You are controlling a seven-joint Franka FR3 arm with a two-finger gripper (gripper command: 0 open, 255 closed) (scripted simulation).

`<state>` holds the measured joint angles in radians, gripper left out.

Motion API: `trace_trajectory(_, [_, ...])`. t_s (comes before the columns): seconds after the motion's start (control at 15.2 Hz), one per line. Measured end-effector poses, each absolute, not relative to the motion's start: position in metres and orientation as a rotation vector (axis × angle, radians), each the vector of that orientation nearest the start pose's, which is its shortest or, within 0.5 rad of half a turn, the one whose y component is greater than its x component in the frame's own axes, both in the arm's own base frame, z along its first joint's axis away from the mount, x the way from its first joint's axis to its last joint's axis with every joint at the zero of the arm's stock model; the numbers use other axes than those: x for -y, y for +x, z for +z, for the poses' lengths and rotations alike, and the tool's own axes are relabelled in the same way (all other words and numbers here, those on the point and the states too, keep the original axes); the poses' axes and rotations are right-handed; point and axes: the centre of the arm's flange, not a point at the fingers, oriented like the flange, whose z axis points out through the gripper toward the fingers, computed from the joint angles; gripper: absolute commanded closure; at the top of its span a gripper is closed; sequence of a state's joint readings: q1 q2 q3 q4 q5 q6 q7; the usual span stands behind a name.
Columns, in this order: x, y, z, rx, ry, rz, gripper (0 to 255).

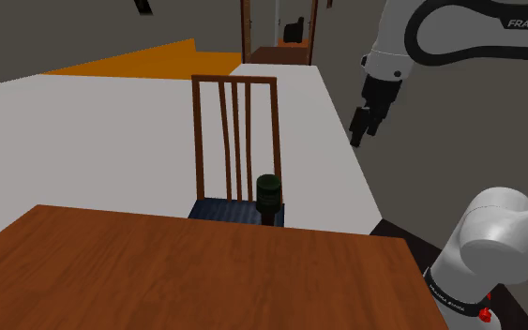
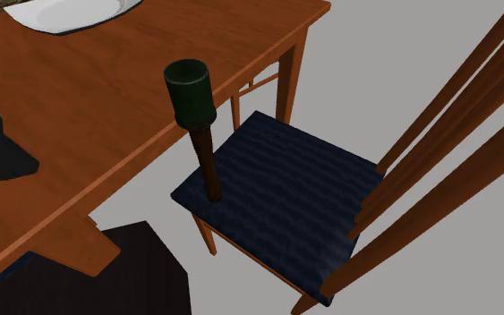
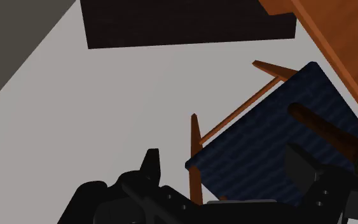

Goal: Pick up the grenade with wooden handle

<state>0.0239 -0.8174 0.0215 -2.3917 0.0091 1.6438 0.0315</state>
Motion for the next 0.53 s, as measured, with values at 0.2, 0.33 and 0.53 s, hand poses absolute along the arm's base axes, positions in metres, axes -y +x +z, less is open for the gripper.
trace_trajectory(0.2, [-0.030, 0.309, 0.586, 0.003, -3.140, -0.109, 0])
trace_trajectory(0.33, [-0.052, 0.317, 0.581, -0.009, -3.135, -0.108, 0])
trace_trajectory(0.53, [-0.086, 0.331, 0.572, -0.031, -3.126, -0.108, 0])
